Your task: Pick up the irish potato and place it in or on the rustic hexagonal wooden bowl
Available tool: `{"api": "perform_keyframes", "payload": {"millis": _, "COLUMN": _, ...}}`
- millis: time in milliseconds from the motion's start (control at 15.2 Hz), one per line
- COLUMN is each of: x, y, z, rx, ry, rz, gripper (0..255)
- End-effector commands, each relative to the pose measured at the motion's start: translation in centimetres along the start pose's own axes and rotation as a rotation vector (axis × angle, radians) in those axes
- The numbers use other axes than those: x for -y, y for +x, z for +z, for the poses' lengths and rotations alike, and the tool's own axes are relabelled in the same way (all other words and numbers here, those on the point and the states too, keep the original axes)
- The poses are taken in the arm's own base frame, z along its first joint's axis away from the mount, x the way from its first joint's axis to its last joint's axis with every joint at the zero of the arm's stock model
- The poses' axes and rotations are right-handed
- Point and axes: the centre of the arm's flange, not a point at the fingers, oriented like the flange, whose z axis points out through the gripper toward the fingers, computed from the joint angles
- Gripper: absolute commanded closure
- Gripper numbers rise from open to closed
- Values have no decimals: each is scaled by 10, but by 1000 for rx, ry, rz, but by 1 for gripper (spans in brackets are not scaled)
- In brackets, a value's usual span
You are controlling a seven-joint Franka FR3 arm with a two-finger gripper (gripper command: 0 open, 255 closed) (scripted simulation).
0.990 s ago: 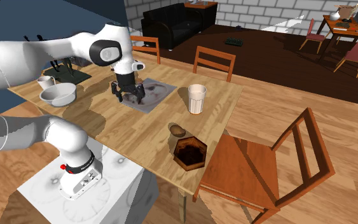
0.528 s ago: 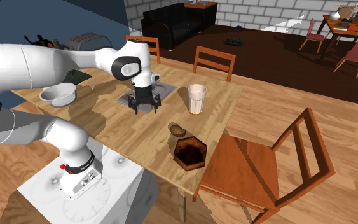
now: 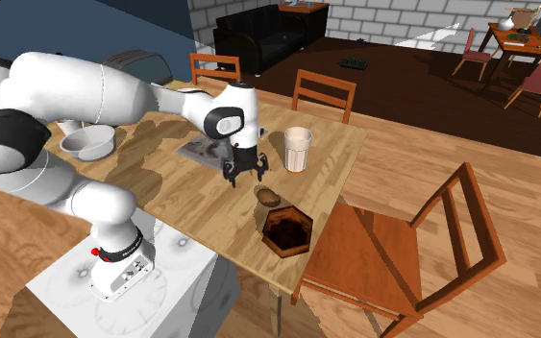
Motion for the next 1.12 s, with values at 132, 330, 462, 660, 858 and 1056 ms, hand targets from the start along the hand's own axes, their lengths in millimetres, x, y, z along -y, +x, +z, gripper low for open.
{"api": "perform_keyframes", "payload": {"millis": 132, "x": -45, "y": -5, "z": 27, "rx": 15, "ry": -12, "rz": -141, "gripper": 0}}
{"api": "perform_keyframes", "payload": {"millis": 330, "x": -67, "y": -5, "z": 41, "rx": 21, "ry": -16, "rz": -211, "gripper": 0}}
{"api": "perform_keyframes", "payload": {"millis": 462, "x": -67, "y": -6, "z": 52, "rx": 21, "ry": -16, "rz": -211, "gripper": 0}}
{"api": "perform_keyframes", "payload": {"millis": 660, "x": -68, "y": -6, "z": 67, "rx": 21, "ry": -16, "rz": -211, "gripper": 0}}
{"api": "perform_keyframes", "payload": {"millis": 858, "x": -68, "y": -6, "z": 81, "rx": 21, "ry": -16, "rz": -211, "gripper": 0}}
{"api": "perform_keyframes", "payload": {"millis": 1056, "x": -68, "y": -6, "z": 81, "rx": 21, "ry": -16, "rz": -211, "gripper": 0}}
